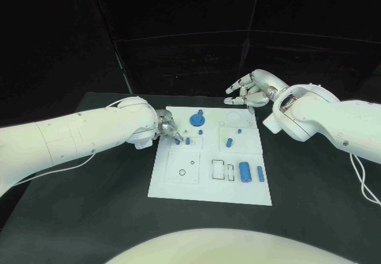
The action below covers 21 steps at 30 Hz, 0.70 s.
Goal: Assemble the parts on the task board
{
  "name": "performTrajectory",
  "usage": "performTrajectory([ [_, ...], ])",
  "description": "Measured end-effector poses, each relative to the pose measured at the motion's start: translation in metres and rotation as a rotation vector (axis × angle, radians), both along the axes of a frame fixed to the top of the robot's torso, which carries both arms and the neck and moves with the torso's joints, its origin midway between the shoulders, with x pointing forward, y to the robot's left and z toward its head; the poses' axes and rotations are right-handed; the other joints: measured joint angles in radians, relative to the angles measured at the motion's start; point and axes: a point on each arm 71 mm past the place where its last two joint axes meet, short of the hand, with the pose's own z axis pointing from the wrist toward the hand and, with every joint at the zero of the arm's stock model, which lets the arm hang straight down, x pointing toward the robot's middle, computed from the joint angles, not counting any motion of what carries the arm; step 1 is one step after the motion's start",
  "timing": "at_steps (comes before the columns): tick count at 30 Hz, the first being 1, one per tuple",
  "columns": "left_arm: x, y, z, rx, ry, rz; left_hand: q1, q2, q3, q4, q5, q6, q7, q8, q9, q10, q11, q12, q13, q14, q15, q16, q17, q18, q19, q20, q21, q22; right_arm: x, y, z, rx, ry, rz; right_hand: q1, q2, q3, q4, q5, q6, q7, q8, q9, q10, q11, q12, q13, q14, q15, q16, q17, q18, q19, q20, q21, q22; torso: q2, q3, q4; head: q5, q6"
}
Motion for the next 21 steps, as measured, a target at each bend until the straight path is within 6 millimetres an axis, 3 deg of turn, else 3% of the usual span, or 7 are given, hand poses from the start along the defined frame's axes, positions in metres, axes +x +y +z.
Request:
performTrajectory([
  [21,-0.0014,0.0074,0.0018,-0.01,-0.021,0.025,-0.039,-0.013,-0.114,0.047,0.0,0.005,0.002,0.0,0.0,0.0,0.0,0.004,-0.001,0.0,0.0,0.0,0.0,0.0,0.0,0.0,0.0,0.002,-0.0001,-0.001,0.0,-0.001,0.0,-0.002,0.0,0.0,-0.003,0.003,0.0,0.0,0.0,0.0,0.0,0.0,0.0,0.0,0.0,0.0,0.0,0.0,0.0,0.0,0.0,0.0,0.0,0.0,0.0,-0.0017,-0.0001,-0.003,0.001],
])
